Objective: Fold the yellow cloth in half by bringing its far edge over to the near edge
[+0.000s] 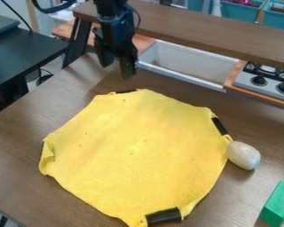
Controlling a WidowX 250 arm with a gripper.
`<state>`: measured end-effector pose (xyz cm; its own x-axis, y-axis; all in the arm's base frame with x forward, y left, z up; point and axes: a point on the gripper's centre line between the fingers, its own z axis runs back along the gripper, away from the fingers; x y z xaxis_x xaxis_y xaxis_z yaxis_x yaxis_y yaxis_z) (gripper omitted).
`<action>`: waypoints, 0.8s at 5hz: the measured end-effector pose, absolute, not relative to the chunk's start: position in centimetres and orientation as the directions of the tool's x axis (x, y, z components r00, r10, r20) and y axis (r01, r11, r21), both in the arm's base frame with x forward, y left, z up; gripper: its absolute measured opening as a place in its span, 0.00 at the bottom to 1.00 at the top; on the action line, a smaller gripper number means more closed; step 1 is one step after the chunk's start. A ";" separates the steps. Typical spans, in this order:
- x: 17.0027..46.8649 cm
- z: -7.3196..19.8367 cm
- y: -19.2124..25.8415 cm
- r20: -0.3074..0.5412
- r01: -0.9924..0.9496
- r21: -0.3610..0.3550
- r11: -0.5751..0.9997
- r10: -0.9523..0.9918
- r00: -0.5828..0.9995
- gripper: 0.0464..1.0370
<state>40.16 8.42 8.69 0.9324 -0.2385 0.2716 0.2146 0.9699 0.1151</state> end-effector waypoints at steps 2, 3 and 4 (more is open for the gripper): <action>40.8 8.9 8.8 0.321 0.265 0.184 0.946 -0.313 0.894 0.96; 41.4 8.5 9.5 0.322 0.260 0.194 0.946 -0.312 0.894 0.96; 42.3 7.3 10.7 0.304 0.246 0.191 0.950 -0.296 0.906 0.96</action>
